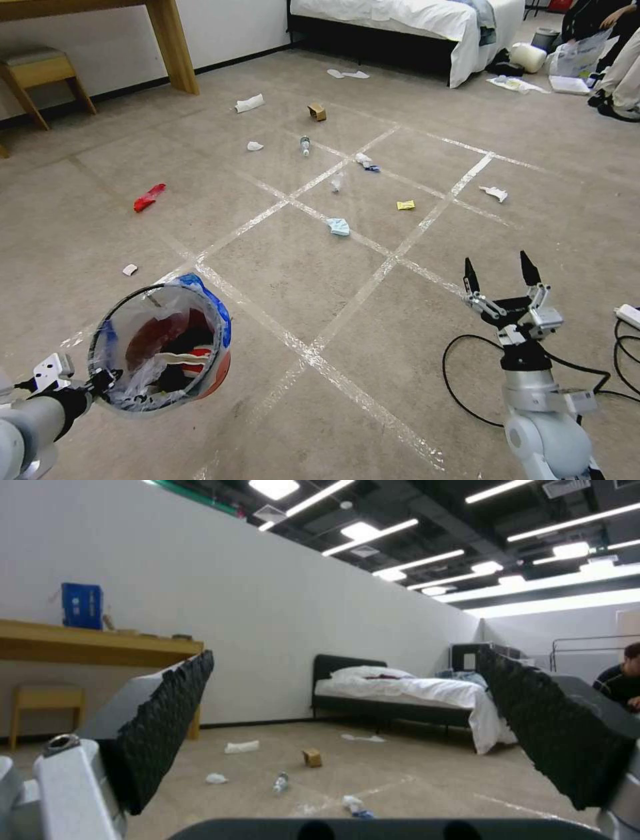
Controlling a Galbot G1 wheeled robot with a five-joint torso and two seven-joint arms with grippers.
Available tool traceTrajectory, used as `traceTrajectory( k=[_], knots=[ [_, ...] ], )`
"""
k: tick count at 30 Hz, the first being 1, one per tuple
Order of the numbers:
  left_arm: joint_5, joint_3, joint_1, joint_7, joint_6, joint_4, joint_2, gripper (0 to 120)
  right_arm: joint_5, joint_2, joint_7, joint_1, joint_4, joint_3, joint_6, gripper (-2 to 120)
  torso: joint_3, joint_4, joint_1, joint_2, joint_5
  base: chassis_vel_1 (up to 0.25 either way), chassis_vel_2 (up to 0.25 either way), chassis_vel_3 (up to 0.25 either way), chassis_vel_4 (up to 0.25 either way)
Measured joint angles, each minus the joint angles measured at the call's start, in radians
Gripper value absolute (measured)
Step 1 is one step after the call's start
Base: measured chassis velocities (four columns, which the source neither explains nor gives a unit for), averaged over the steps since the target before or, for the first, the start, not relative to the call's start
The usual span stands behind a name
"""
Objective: Pick up the trash bin and place the garbage on the floor into it.
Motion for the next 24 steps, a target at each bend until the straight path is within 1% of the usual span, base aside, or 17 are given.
traceTrajectory(
  k=[2, 7, 14, 18, 24],
  knots=[
    [-0.004, -0.002, 0.002, -0.002, 0.0, -0.002, -0.004, 0, -0.019, 0.019, -0.004, -0.021, -0.002, -0.009, 0.017, 100, 0.0, -0.0001, 0.0, 0.0, 0.0, 0.0, 0.0, 0.0, 0.0],
    [-0.001, -0.004, 0.01, -0.004, 0.002, -0.003, -0.011, 0, -0.04, 0.035, -0.008, -0.018, -0.019, -0.037, 0.026, 100, 0.0, 0.0001, 0.0, 0.0, 0.0, 0.0, 0.0, 0.0, 0.0],
    [-0.001, -0.015, 0.013, -0.011, 0.008, -0.004, -0.008, 0, -0.049, 0.034, -0.005, 0.001, -0.025, -0.067, 0.02, 100, 0.0, 0.0001, 0.0, 0.0, 0.0, 0.0, 0.0, 0.0, 0.0],
    [0.005, -0.016, 0.026, -0.031, 0.02, -0.006, -0.02, 0, -0.05, 0.03, -0.006, 0.003, -0.029, -0.085, 0.013, 100, 0.0, 0.0001, 0.0, 0.0, 0.0, 0.0, 0.0, 0.0, 0.0],
    [0.005, -0.02, 0.033, -0.053, 0.025, -0.008, -0.023, 0, -0.055, 0.027, -0.007, 0.009, -0.036, -0.097, 0.012, 100, 0.0, 0.0001, 0.0, 0.0, 0.0001, 0.0, 0.0, 0.0, 0.0]
  ],
)
